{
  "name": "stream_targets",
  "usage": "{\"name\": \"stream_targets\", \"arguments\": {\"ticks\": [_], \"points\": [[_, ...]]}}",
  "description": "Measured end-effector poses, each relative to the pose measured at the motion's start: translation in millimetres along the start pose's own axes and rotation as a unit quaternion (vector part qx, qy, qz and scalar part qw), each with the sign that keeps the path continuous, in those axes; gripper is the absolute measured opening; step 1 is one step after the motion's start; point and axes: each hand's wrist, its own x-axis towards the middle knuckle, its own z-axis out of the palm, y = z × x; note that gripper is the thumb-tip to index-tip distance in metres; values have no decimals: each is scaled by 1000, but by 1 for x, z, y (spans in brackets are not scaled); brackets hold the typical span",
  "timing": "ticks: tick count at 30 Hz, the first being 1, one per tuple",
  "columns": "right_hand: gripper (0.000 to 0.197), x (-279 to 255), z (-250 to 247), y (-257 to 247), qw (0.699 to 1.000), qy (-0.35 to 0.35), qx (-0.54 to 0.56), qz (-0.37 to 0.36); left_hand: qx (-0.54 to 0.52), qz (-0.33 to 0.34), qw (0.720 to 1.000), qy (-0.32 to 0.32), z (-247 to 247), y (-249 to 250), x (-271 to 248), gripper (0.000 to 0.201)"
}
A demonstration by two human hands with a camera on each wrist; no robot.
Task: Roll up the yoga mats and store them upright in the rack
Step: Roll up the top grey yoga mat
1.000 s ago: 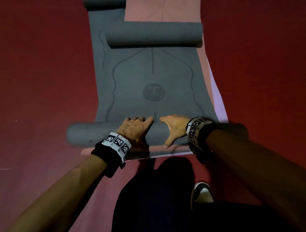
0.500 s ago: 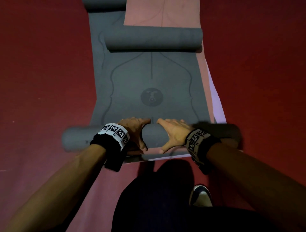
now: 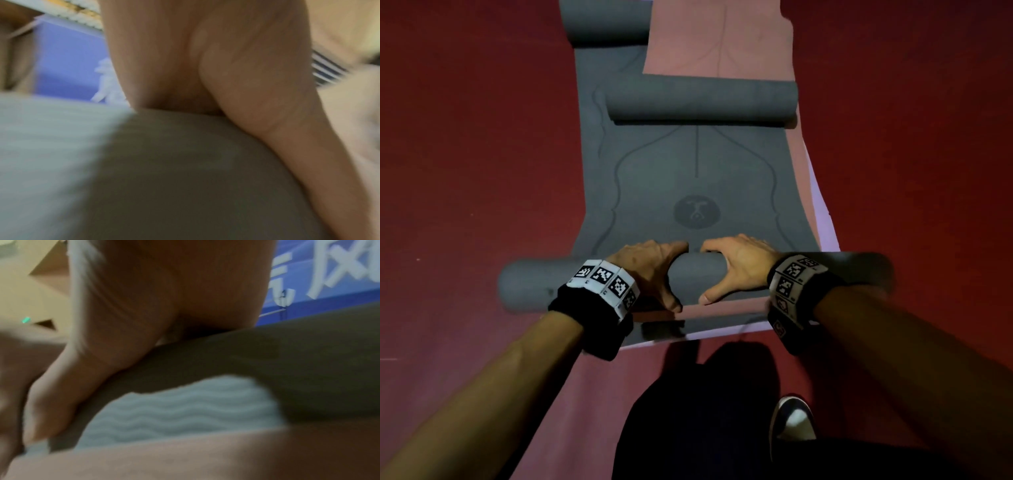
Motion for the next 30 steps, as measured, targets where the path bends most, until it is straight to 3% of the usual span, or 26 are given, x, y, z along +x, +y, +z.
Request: {"name": "stream_targets", "arguments": {"ticks": [4, 7, 10, 14, 17, 30], "points": [[69, -3, -7, 3, 995, -37, 87, 13, 98, 23, 993, 56, 9, 6, -8, 101], [63, -2, -4, 2, 993, -50, 106, 10, 86, 26, 994, 57, 14, 3, -8, 102], [69, 2, 0, 1, 992, -53, 112, 13, 79, 30, 994, 66, 18, -2, -9, 102], [76, 7, -1, 0, 992, -47, 112, 19, 151, 10, 980, 128, 32, -4, -9, 118], [75, 9, -2, -3, 995, -41, 87, 16, 139, 6, 982, 126, 39, -8, -10, 128], [74, 0, -18, -14, 998, -16, -57, -17, 31, 35, 991, 122, 16, -21, -10, 89]]}}
